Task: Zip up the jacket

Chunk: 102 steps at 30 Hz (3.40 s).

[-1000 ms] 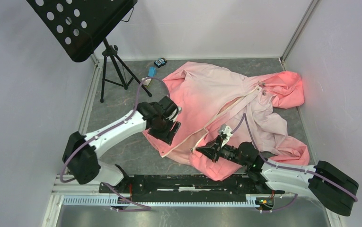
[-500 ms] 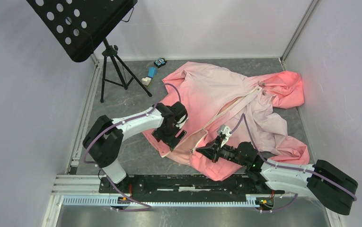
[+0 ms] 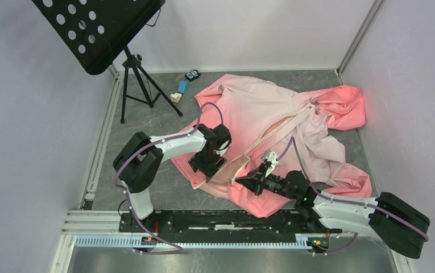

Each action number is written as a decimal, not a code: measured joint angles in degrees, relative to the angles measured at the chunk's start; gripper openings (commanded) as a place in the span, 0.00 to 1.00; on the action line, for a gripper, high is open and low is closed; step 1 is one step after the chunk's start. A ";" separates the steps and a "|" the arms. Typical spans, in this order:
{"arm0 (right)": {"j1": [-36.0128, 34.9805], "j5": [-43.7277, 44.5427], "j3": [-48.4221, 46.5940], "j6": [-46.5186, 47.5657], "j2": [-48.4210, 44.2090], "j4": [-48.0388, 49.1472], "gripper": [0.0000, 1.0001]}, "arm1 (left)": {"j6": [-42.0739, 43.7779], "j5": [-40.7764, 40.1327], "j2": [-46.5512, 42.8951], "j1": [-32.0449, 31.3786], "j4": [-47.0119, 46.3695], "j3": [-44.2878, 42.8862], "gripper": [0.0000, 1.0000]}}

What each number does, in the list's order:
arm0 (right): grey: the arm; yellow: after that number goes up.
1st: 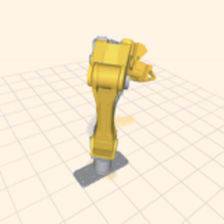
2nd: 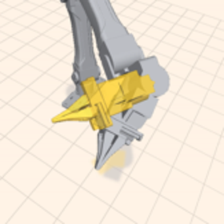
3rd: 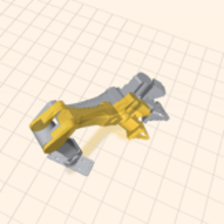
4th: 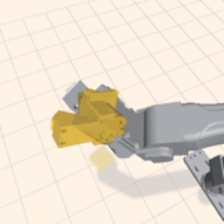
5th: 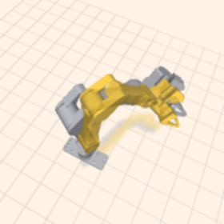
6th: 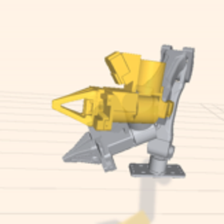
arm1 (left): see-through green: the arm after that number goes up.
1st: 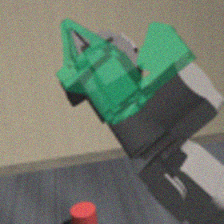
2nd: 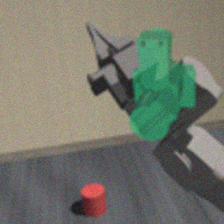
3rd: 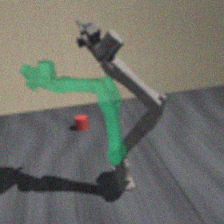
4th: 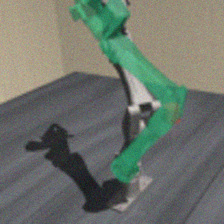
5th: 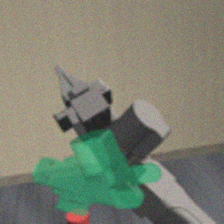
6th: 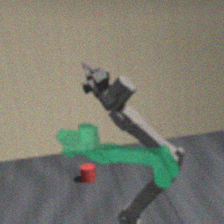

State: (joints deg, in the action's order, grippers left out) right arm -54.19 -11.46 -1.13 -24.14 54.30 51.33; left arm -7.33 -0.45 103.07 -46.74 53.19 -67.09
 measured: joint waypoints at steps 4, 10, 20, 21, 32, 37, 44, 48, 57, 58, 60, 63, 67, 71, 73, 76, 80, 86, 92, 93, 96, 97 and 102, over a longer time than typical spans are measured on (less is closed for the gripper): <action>0.00 0.02 0.00 0.02 -0.11 0.00 0.00 | -0.02 -1.07 1.53 -0.02 -0.24 -0.70 0.61; 0.00 -0.07 0.00 0.00 0.57 0.02 0.00 | -0.04 -1.64 2.12 -0.04 -0.63 -1.09 0.42; 0.00 0.04 0.00 0.02 0.66 -0.22 0.00 | -1.55 -2.38 -2.67 -0.07 -1.53 -1.36 0.02; 0.00 0.13 0.00 0.02 0.39 -0.44 0.00 | -2.16 -2.47 -3.41 -0.07 -1.73 -1.46 0.02; 0.00 1.60 0.02 0.24 -1.75 -3.45 0.00 | -11.96 1.36 -10.12 -0.55 -11.21 -0.31 0.60; 0.00 1.70 0.02 0.26 -1.75 -3.63 0.00 | -11.04 6.93 -11.02 -0.85 -9.62 -0.24 0.55; 0.00 1.70 0.02 0.24 -1.68 -3.65 0.00 | -7.52 5.62 -16.17 -0.63 -3.26 -0.24 0.37; 0.00 1.70 0.02 0.24 -1.57 -3.65 0.00 | -5.35 2.14 -15.45 -0.61 -0.61 -0.37 0.29; 0.00 1.81 0.02 0.22 -2.01 -3.93 0.00 | -2.19 -2.38 -6.03 -0.59 1.09 0.79 0.37; 0.00 1.97 0.02 0.22 -2.21 -4.00 0.00 | -2.10 -2.38 -6.03 -0.59 1.14 1.03 0.37; 0.00 2.29 0.04 0.24 -2.43 -4.17 0.00 | -1.79 -2.38 -6.03 -0.59 1.03 1.20 0.37; 0.00 2.51 0.04 0.24 -2.34 -4.31 0.00 | -1.51 -2.38 -6.01 -0.59 0.87 1.31 0.38; 0.00 2.49 0.04 0.20 -1.36 -4.22 0.00 | -1.44 -2.32 -5.44 -0.59 0.59 1.53 0.39; 0.00 2.49 0.04 0.15 -0.66 -3.96 0.00 | -1.40 -2.08 -4.42 -0.63 0.28 1.60 0.42; 0.00 2.49 0.04 0.13 -0.59 -3.80 0.00 | -1.40 -1.90 -3.91 -0.70 0.04 1.66 0.44; 0.00 2.49 0.04 0.02 -0.59 -3.78 0.00 | -1.40 -1.38 -3.06 -1.03 -0.24 1.73 0.44; 0.00 2.49 0.04 0.00 -0.59 -3.78 0.00 | -1.42 -1.07 -1.55 -1.42 -0.72 1.73 0.46; 0.00 2.49 0.04 -0.07 -0.57 -3.34 0.00 | -1.44 -1.05 0.17 -1.57 -1.05 1.73 0.55; 0.00 2.47 0.04 -0.07 -0.35 -2.91 0.00 | -1.42 -0.98 1.46 -1.66 -0.81 1.25 0.51; 0.00 2.45 0.04 -0.07 -0.28 -2.86 0.00 | -1.42 -0.96 1.66 -1.66 -0.68 1.14 0.47; 0.00 2.40 0.04 -0.11 -0.20 -2.54 0.00 | -1.44 -0.24 2.51 -1.81 -0.09 0.31 0.34; 0.00 2.34 0.04 -0.11 -0.20 -2.47 0.00 | -1.44 0.07 2.71 -1.95 0.09 0.11 0.32; 0.00 2.08 0.04 -0.26 -0.17 -2.29 0.00 | -1.42 0.57 2.80 -2.43 0.09 -0.13 0.18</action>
State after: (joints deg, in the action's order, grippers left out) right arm -54.19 -9.39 -1.08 -24.40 54.13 49.04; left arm -8.75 0.12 105.86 -49.17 53.28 -67.22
